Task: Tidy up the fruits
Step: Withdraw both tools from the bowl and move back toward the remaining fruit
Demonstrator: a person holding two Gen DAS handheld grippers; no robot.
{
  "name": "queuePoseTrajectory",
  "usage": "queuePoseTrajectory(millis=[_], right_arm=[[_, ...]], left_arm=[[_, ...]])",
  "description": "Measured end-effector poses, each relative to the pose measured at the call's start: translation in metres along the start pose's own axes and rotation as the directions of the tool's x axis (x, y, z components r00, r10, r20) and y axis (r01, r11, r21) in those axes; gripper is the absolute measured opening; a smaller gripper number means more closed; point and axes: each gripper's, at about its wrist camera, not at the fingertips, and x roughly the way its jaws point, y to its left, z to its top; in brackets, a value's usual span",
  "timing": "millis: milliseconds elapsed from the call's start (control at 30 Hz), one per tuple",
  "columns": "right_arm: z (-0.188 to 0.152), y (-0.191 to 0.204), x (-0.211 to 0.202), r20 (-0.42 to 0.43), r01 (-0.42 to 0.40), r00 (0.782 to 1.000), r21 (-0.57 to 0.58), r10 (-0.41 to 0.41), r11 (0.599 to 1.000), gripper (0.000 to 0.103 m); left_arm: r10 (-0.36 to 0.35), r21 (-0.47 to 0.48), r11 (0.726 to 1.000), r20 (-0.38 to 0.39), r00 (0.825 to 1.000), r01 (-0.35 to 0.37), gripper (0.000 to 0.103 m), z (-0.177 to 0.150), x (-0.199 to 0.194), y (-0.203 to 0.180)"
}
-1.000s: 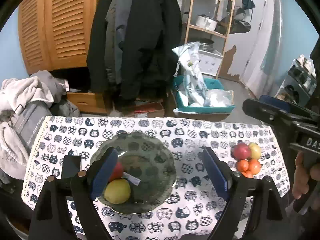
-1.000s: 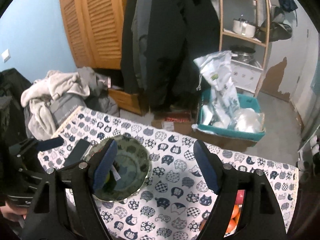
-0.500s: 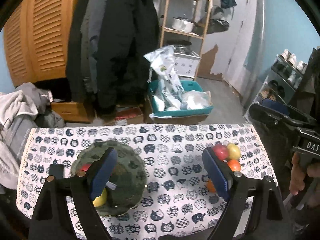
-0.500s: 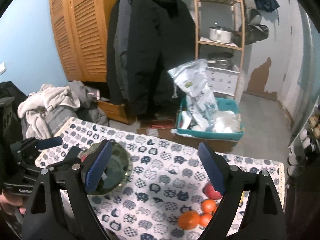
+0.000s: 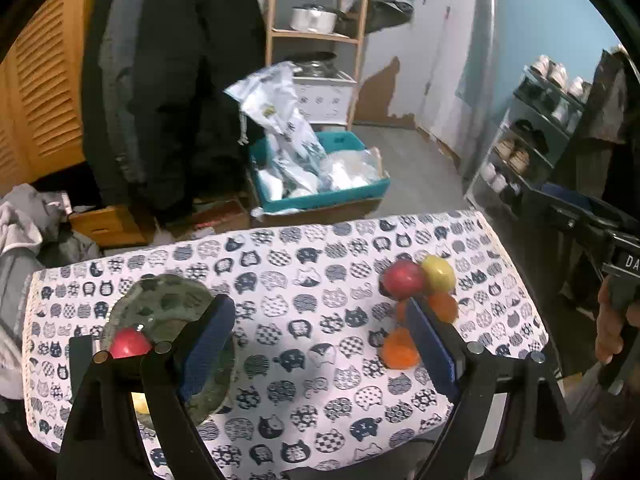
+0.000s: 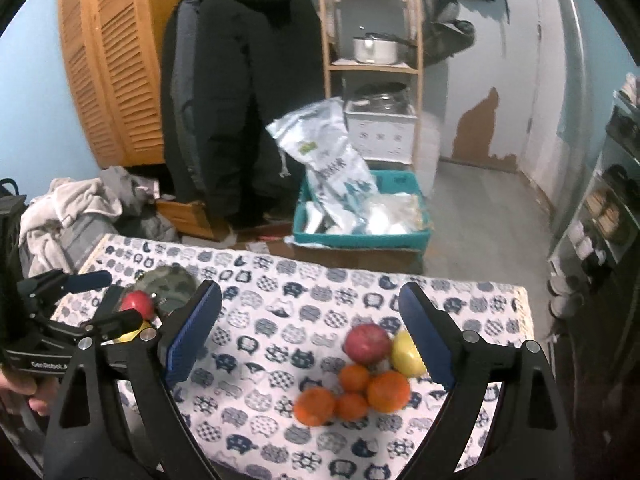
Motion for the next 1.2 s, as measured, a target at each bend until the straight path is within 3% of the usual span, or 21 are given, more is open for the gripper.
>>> queuePoseTrajectory(millis=[667,1200], right_arm=[[-0.039,-0.073,0.002,-0.075,0.079,0.994,0.073,-0.073,0.994,0.09],[-0.065,-0.104,0.035,-0.181,0.123,0.978,0.092,-0.105,0.988,0.09]], left_arm=[[-0.045,0.111,0.992,-0.095,0.994,0.055,0.088,-0.002,0.048,-0.069],[-0.091,0.081,0.989,-0.297,0.95,0.12,0.088,-0.035,0.135,-0.09]])
